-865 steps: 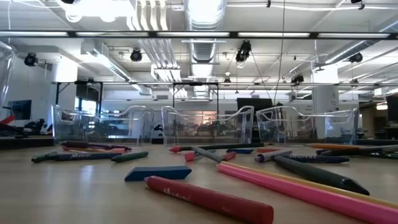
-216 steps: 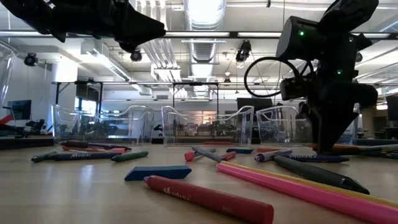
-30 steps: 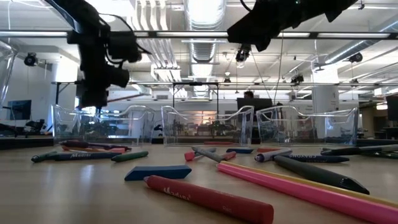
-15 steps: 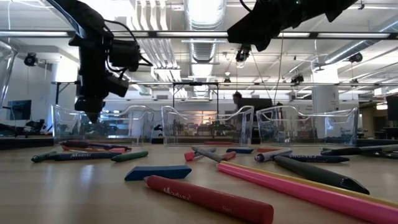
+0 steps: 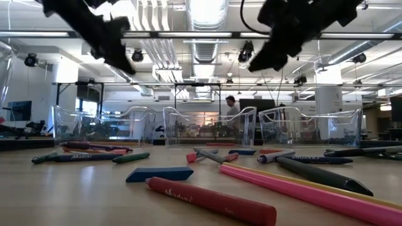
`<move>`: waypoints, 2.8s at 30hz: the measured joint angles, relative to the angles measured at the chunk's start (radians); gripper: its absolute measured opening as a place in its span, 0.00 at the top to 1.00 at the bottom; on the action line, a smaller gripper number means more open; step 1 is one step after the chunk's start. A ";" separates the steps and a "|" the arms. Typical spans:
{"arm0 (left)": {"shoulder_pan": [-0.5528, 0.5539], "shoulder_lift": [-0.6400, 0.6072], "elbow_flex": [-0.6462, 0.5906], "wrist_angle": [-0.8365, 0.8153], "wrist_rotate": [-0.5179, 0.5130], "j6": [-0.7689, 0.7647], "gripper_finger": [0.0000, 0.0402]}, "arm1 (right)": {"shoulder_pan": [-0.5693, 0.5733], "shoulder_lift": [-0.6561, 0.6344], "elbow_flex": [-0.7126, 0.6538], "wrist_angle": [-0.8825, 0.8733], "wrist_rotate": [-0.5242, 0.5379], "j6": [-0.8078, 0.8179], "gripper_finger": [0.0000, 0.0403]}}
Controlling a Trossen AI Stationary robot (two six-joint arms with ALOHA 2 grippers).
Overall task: Sort crayons/erasers/pens/pencils in bins
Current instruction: Put the blue eraser into the top right transparent bin
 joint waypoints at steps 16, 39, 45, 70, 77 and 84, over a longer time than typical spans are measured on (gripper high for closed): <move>-0.451 0.046 -0.215 0.849 -0.083 0.166 0.68 | 0.016 0.021 -0.265 0.195 0.001 -0.259 0.63; -0.451 0.088 -0.211 0.851 -0.085 0.163 0.68 | 0.027 0.489 0.015 0.094 0.090 -0.523 0.63; -0.451 0.090 -0.211 0.852 -0.085 0.162 0.68 | 0.029 0.526 0.019 0.094 0.127 -0.591 0.63; -0.451 0.111 -0.212 0.853 -0.085 0.161 0.68 | 0.025 0.644 0.018 0.094 0.189 -0.600 0.92; -0.451 0.111 -0.212 0.852 -0.085 0.161 0.68 | 0.025 0.586 0.018 0.096 0.193 -0.526 0.97; -0.451 0.111 -0.212 0.852 -0.085 0.161 0.68 | 0.034 0.412 0.008 0.046 0.210 -0.435 0.98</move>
